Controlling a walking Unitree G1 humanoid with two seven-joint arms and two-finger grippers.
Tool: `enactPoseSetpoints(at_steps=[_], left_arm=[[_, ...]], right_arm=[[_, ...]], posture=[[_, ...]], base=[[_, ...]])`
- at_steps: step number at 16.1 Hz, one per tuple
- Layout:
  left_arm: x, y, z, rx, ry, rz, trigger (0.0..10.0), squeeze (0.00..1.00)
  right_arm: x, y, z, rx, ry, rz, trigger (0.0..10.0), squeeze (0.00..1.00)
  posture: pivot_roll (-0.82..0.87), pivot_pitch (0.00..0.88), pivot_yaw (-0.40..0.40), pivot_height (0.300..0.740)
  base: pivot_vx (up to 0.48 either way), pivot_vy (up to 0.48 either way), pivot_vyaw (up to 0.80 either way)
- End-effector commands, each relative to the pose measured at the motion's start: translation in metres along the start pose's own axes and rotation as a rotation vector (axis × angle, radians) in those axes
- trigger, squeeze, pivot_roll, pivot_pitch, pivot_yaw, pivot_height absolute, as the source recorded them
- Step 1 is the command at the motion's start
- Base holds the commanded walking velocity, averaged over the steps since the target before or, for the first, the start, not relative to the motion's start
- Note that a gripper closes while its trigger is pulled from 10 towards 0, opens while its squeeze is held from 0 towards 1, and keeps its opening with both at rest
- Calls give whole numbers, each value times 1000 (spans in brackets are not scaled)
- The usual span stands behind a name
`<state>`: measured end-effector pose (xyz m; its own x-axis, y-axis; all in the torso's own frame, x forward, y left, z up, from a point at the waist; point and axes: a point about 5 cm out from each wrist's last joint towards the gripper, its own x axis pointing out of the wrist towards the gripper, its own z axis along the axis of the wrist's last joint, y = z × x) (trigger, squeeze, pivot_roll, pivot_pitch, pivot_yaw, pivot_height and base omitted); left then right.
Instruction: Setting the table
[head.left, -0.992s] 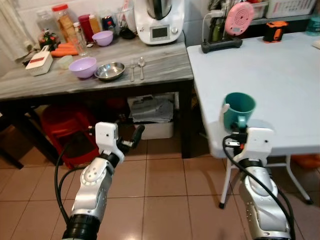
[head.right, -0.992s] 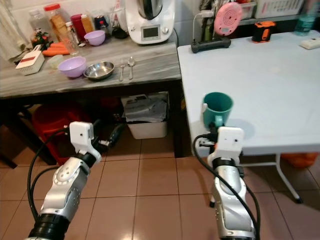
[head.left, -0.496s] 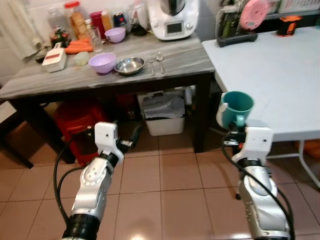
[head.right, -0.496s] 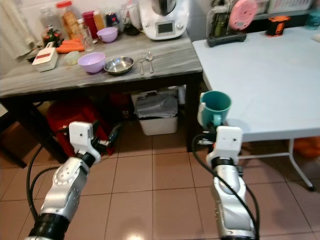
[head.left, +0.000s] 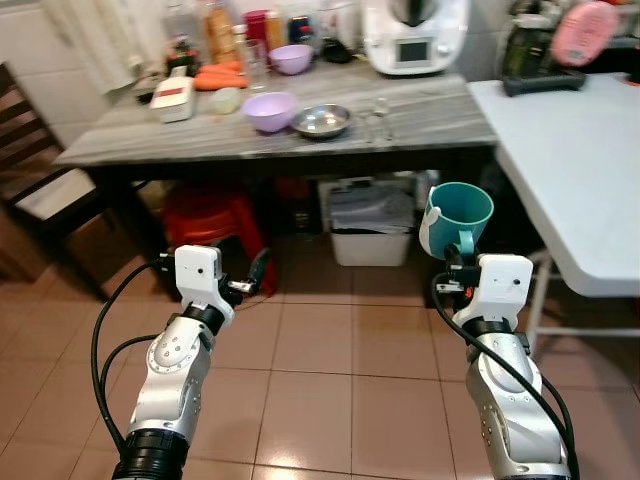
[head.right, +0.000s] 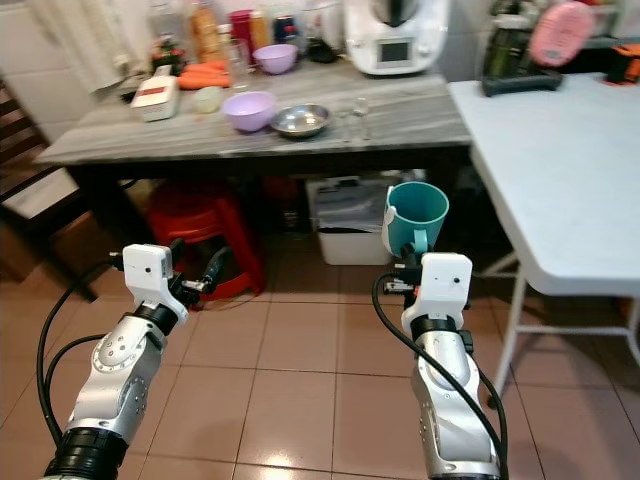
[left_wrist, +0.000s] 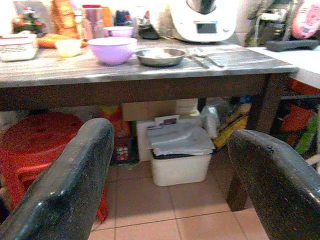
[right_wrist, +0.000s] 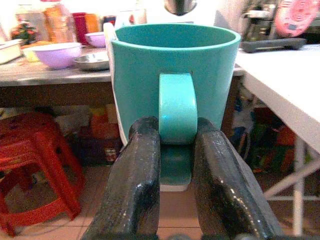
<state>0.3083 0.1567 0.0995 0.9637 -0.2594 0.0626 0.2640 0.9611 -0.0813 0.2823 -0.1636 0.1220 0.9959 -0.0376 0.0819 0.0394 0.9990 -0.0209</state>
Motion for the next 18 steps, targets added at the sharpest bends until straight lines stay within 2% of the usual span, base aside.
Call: enactPoseSetpoints(at_steps=[1,9,18], left_arm=[[-1,5,3,27,-11,12,10000,0],[1,0,4,19,-16,-3,10000,0],[3,-6,6,5,-28,-10,10000,0]], right_arm=[[1,4,8,13,-36,17,10000,0],[1,2,10,14,-46,9,10000,0],[2,1,22,-13,-100,21,10000,0]], posture=[[-77,14,121,740],[-82,13,124,740],[-89,10,122,740]], base=[[292,0,0],[367,0,0],[402,0,0]])
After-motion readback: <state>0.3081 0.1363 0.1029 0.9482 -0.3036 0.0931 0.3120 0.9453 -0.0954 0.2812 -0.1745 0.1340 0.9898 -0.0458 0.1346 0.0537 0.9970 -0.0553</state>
